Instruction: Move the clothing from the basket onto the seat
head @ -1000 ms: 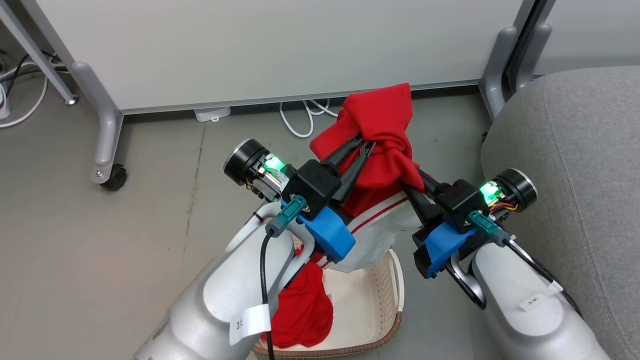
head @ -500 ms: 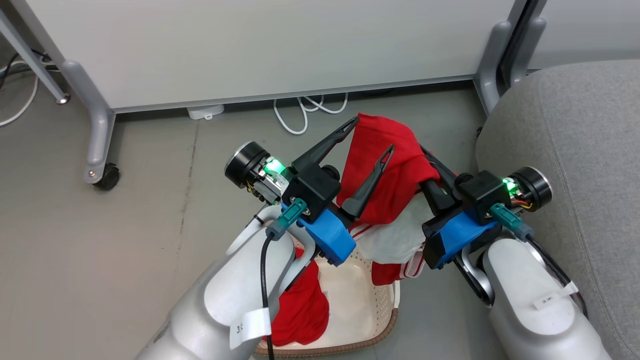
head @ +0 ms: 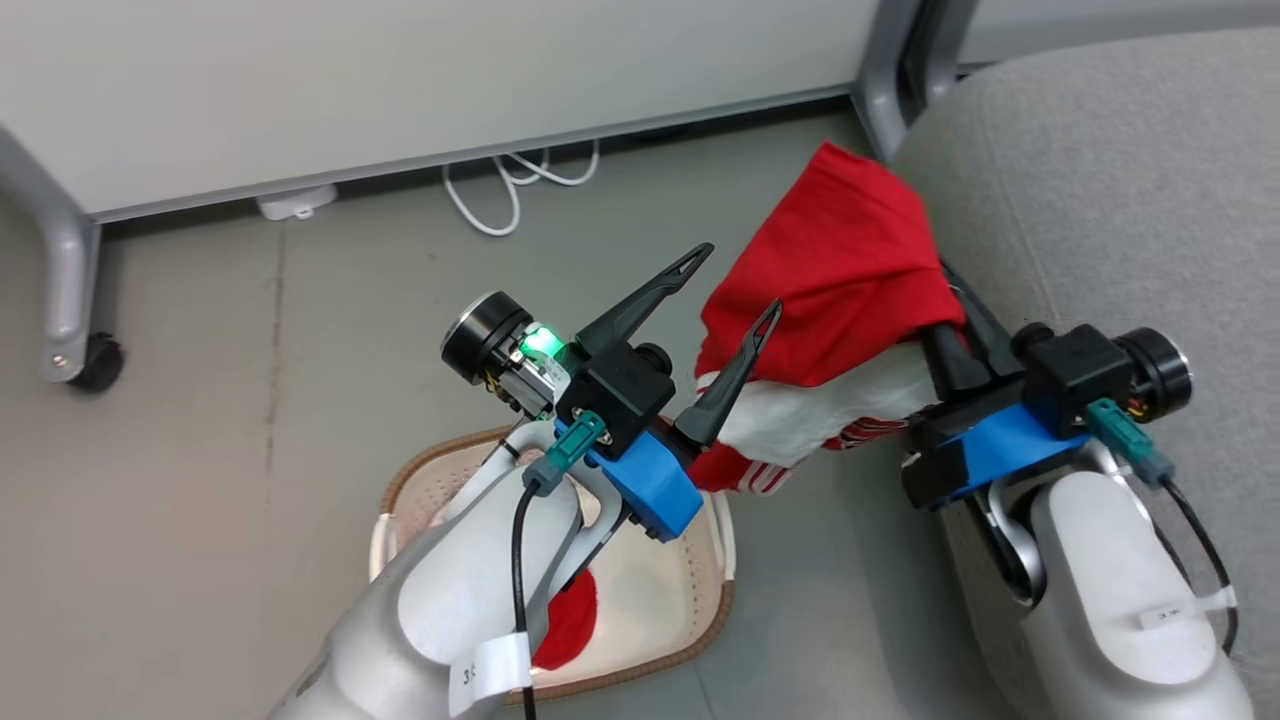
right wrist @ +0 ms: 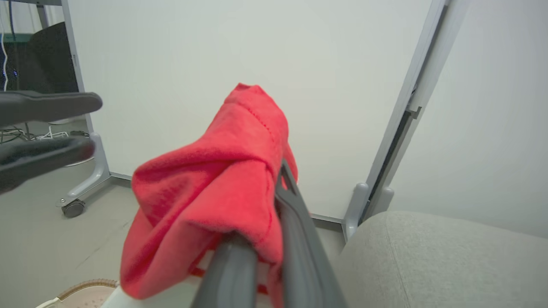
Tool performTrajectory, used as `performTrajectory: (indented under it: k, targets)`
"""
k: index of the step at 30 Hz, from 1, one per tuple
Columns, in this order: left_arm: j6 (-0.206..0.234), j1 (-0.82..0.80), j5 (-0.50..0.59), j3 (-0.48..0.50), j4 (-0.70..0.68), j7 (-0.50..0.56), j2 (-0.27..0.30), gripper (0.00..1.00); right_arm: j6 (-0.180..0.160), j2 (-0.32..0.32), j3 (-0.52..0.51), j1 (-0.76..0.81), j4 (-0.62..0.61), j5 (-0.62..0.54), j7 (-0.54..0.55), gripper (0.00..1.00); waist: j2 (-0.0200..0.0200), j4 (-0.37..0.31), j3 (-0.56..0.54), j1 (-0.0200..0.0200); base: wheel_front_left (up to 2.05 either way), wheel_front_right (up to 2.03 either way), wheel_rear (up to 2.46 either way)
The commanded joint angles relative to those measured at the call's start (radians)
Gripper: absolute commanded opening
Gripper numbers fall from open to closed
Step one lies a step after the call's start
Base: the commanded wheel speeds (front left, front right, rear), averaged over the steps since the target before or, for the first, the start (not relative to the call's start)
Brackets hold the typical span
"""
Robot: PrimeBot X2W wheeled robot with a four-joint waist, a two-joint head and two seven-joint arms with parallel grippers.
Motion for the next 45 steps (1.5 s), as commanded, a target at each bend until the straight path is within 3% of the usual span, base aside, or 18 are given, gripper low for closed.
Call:
performTrajectory:
  k: [1, 20, 30, 37, 45]
  targets:
    - [-0.001, 0.008, 0.001, -0.001, -0.005, -0.003, 0.007, 1.0, 0.0, 0.002, -0.011, 0.014, -0.014, 0.007, -0.004, 0.0, -0.0001, -0.033, 0.022, 0.0, 0.0, 0.0, 0.0]
    - [-0.002, 0.003, -0.018, -0.09, -0.01, -0.003, 0.029, 1.0, 0.0, 0.04, -0.21, 0.15, -0.155, 0.024, -0.004, 0.0, -0.0001, -0.239, 0.09, 0.0, 0.0, 0.0, 0.0]
    - [-0.002, -0.008, -0.023, -0.1, -0.017, -0.003, 0.031, 1.0, 0.0, 0.049, -0.25, 0.194, -0.179, 0.035, -0.004, 0.0, -0.0001, -0.272, 0.093, 0.0, 0.0, 0.0, 0.0]
    - [-0.002, -0.035, 0.0, -0.08, -0.054, -0.003, 0.048, 1.0, 0.0, 0.051, -0.261, 0.103, -0.209, 0.05, -0.004, 0.0, -0.0001, -0.265, 0.152, 0.0, 0.0, 0.0, 0.0]
    - [-0.002, -0.127, 0.037, -0.085, -0.082, -0.003, 0.095, 1.0, 0.0, 0.026, -0.349, -0.162, -0.266, 0.057, -0.004, 0.0, -0.0001, -0.248, 0.328, 0.0, 0.0, 0.0, 0.0]
